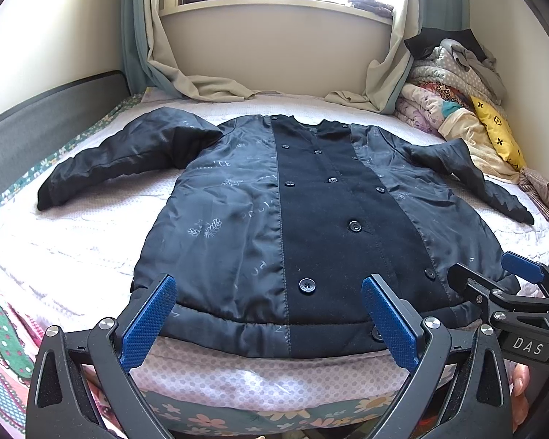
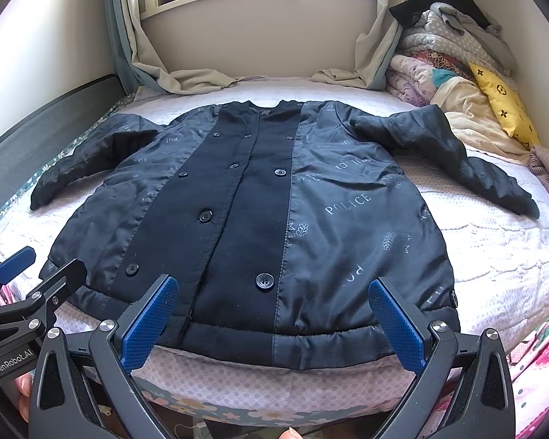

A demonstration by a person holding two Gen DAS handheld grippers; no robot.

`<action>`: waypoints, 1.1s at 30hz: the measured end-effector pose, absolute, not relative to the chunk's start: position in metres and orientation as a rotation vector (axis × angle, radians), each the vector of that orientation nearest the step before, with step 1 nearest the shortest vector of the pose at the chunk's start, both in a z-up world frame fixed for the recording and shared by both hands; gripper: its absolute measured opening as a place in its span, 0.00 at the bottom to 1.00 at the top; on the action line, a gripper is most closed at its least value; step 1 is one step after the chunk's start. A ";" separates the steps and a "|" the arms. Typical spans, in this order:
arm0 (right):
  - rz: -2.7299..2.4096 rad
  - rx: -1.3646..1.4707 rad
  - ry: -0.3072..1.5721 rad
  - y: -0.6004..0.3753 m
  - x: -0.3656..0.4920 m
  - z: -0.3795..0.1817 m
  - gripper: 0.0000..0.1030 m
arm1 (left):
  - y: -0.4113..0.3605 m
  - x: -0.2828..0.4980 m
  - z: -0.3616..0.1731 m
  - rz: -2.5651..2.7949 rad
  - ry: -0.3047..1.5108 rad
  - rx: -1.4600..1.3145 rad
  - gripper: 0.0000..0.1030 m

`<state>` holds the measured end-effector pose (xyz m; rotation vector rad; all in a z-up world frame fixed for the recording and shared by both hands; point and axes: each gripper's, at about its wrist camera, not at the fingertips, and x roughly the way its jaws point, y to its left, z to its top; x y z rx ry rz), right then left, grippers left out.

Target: Fold large clothes

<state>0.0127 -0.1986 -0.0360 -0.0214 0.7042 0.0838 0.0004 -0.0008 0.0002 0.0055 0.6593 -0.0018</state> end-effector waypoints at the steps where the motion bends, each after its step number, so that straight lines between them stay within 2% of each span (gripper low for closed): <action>1: 0.084 -0.023 0.705 -0.198 0.013 -0.036 1.00 | -0.001 0.000 0.000 -0.002 0.660 0.006 0.99; 20: 0.093 -0.021 0.712 -0.202 0.016 -0.038 1.00 | 0.014 0.004 0.004 0.020 0.661 -0.024 0.99; 27: 0.159 0.085 0.731 -0.216 0.028 -0.008 1.00 | 0.039 0.016 0.054 0.071 0.519 -0.064 0.99; 33: 0.244 0.183 0.681 -0.230 0.065 0.043 1.00 | 0.079 0.061 0.096 0.082 0.502 -0.189 0.99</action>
